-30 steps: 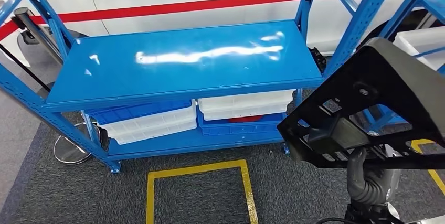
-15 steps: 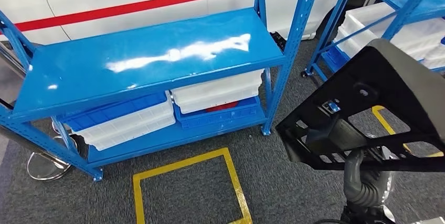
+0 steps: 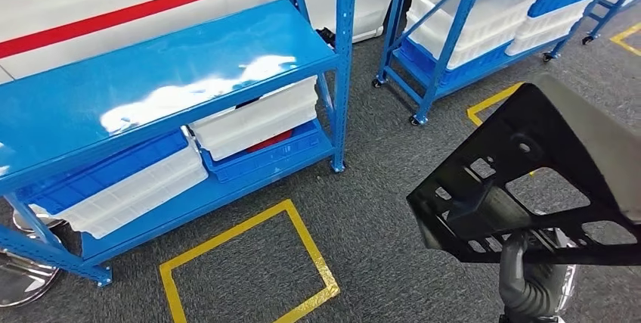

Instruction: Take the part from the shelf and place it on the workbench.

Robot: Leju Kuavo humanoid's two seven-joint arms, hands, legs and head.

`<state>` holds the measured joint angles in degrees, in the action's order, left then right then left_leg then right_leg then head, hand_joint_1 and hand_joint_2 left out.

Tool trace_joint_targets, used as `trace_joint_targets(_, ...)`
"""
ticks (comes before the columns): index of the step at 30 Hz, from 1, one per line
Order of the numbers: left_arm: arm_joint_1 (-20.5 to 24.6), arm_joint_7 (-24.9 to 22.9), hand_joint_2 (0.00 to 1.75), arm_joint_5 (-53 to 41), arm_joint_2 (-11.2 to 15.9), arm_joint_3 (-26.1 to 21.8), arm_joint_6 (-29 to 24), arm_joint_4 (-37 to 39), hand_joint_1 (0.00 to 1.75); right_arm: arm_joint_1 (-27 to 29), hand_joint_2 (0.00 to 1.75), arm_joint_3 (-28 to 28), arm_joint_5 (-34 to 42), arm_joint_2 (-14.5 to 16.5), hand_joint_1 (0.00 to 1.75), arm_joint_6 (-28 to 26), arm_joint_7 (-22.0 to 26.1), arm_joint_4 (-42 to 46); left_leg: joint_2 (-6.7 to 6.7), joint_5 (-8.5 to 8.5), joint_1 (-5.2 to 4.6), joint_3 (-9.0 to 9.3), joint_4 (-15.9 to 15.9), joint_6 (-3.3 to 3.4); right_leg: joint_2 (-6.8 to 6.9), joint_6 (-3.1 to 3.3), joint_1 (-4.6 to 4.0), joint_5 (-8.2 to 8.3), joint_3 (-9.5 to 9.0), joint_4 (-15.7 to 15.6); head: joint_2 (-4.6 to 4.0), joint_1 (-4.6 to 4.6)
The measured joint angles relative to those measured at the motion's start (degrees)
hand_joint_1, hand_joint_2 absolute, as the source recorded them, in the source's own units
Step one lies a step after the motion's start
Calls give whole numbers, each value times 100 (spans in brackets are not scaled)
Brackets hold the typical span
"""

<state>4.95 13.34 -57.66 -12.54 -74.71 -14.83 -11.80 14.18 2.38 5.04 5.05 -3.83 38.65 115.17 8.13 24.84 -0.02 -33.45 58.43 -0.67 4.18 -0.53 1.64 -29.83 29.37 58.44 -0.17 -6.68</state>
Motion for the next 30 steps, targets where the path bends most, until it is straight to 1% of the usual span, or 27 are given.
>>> trace_joint_targets(1, -1, -2, 0, 9, -5, -12, -12, 1, 0, 12, 175, 21, -1, 17, 175, -5, 2, -1, -102, 69, 25, -28, 45, -45, -65, 64, -4, 50, 49, -5, 0, 0)
trace_joint_targets(2, -8, -2, 0, 14, -11, -26, -21, 1, 0, 17, 175, 36, -1, 36, 175, -10, 2, -3, -275, 231, 43, -75, 174, -81, -128, 121, -4, 110, 107, -13, -1, 0)
trace_joint_targets(3, -19, -2, 0, 18, -16, -42, -29, 2, 0, 17, 175, 43, -1, 59, 175, -14, 2, -4, -491, 486, 57, -148, 413, -104, -198, 167, -6, 171, 173, -15, -1, 0)
trace_joint_targets(4, -33, -1, 0, 21, -19, -57, -34, 2, 0, 13, 175, 47, -1, 77, 175, -17, 2, -5, -658, 772, 59, -232, 738, -107, -276, 197, -18, 227, 244, -11, -1, -1)
trace_joint_targets(5, -45, -1, 0, 25, -21, -69, -37, 2, 0, 14, 175, 49, -2, 96, 175, -17, 2, -8, -741, 1010, 59, -307, 1097, -98, -360, 216, -35, 280, 316, -4, -1, -1)
trace_joint_targets(6, -52, -1, 0, 27, -21, -78, -42, 2, 0, 18, 175, 52, -2, 109, 175, -17, 2, -13, -769, 1139, 58, -347, 1378, -82, -449, 225, -55, 330, 386, 5, -1, -1)
trace_joint_targets(7, -53, -1, 0, 33, -21, -83, -47, 2, 0, 23, 175, 60, -5, 120, 175, -19, 2, -23, -775, 1136, 57, -316, 1495, -60, -535, 227, -71, 375, 451, 16, -1, -1)
trace_joint_targets(8, -51, -2, 0, 41, -21, -86, -55, 2, 0, 30, 175, 70, -14, 131, 175, -21, 1, -35, -786, 1021, 55, -189, 1396, -30, -624, 224, -85, 418, 511, 28, -1, -1)
trace_joint_targets(9, -48, -5, 0, 50, -22, -89, -67, 2, 0, 38, 175, 82, -37, 143, 175, -24, 1, -47, -827, 840, 48, 39, 1079, 12, -709, 216, -95, 460, 561, 38, -1, -1)
trace_joint_targets(11, -40, -21, 0, 68, -24, -102, -102, 2, 0, 49, 175, 104, -116, 163, 175, -38, 1, -69, -1049, 624, 31, 551, 231, 100, -854, 181, -99, 546, 635, 49, 0, -1)
trace_joint_targets(12, -35, -34, 0, 82, -26, -113, -127, 2, 0, 53, 175, 109, -166, 170, 175, -48, 2, -82, -1149, 594, 18, 717, -64, 123, -913, 150, -88, 592, 657, 41, 0, -1)
trace_joint_targets(13, -28, -52, 0, 99, -29, -128, -160, 2, 0, 57, 175, 111, -211, 177, 175, -57, 3, -98, -1208, 607, 4, 787, -213, 136, -964, 111, -68, 639, 675, 27, 0, -1)
trace_joint_targets(15, -7, -91, 0, 142, -38, -162, -231, 2, 0, 72, 175, 112, -284, 185, 175, -75, 7, -136, -1134, 530, -5, 791, -294, 156, -1048, 26, -40, 727, 699, -8, 0, 0)
trace_joint_targets(16, 6, -111, 0, 162, -46, -183, -274, 2, 0, 77, 175, 112, -312, 187, 175, -87, 10, -159, -1064, 466, -1, 781, -345, 184, -982, -1, -46, 705, 725, 14, 0, 1)
trace_joint_targets(17, 12, -128, 0, 181, -57, -203, -317, 2, 0, 68, 175, 112, -341, 187, 175, -100, 13, -186, -985, 397, 5, 763, -394, 218, -862, -18, -56, 589, 778, 114, 0, 2)
trace_joint_targets(18, 13, -148, 0, 203, -70, -220, -365, 2, 0, 47, 175, 111, -370, 188, 175, -115, 16, -218, -898, 330, 11, 727, -434, 246, -708, -28, -64, 376, 864, 328, -1, 3)
trace_joint_targets(19, 11, -171, 0, 221, -87, -238, -425, 2, 0, 21, 175, 109, -393, 190, 175, -128, 17, -260, -810, 283, -9, 677, -436, 265, -565, -40, -61, 104, 978, 651, -1, 4)
trace_joint_targets(20, 8, -194, 0, 236, -104, -254, -484, 2, 0, -7, 175, 104, -408, 191, 175, -138, 15, -309, -724, 244, -20, 611, -423, 277, -500, -59, -48, -136, 1092, 1022, -1, 5)
trace_joint_targets(21, 7, -220, 0, 250, -121, -271, -541, 2, 0, -26, 175, 99, -414, 192, 175, -146, 10, -362, -636, 211, -29, 538, -400, 274, -472, -81, -35, -265, 1170, 1357, -1, 5)
trace_joint_targets(22, 8, -242, 0, 262, -138, -289, -603, 2, 0, -42, 175, 91, -414, 192, 175, -154, 4, -420, -551, 181, -33, 463, -370, 268, -457, -104, -20, -260, 1182, 1561, -1, 5)
trace_joint_targets(23, 13, -265, 0, 275, -157, -307, -666, 2, 0, -67, 175, 79, -414, 192, 175, -162, -1, -478, -469, 158, -32, 385, -331, 255, -436, -125, -4, -138, 1100, 1570, -1, 5)
trace_joint_targets(24, 18, -290, 0, 290, -179, -327, -739, 2, 0, -106, 175, 58, -411, 192, 175, -169, -6, -540, -391, 140, -31, 308, -283, 239, -385, -147, 14, 26, 920, 1391, -1, 5)
trace_joint_targets(25, 26, -317, 0, 303, -202, -347, -824, 2, 0, -162, 175, 26, -407, 192, 175, -177, -11, -609, -317, 130, -34, 240, -224, 222, -273, -167, 31, 133, 655, 1046, -1, 5)
trace_joint_targets(26, 33, -347, 0, 315, -229, -365, -910, 2, 0, -237, 175, -21, -402, 192, 175, -185, -18, -682, -248, 126, -40, 176, -157, 196, -147, -165, 16, 147, 382, 647, -1, 5)
trace_joint_targets(27, 39, -370, 0, 322, -252, -380, -992, 1, 0, -310, 175, -78, -396, 192, 175, -194, -24, -753, -185, 122, -49, 132, -99, 167, -45, -138, -7, 108, 182, 328, -1, 3)
trace_joint_targets(28, 46, -392, 0, 327, -275, -391, -1063, 1, 0, -380, 175, -135, -388, 192, 175, -206, -27, -822, -125, 114, -55, 101, -56, 136, 12, -92, -36, 45, 74, 121, -1, 2)
trace_joint_targets(30, 60, -428, 0, 337, -328, -406, -1180, 1, 0, -485, 175, -239, -368, 189, 175, -232, -25, -954, -11, 81, -47, 75, -24, 66, -65, 34, -77, 42, 98, 35, -1, -1)
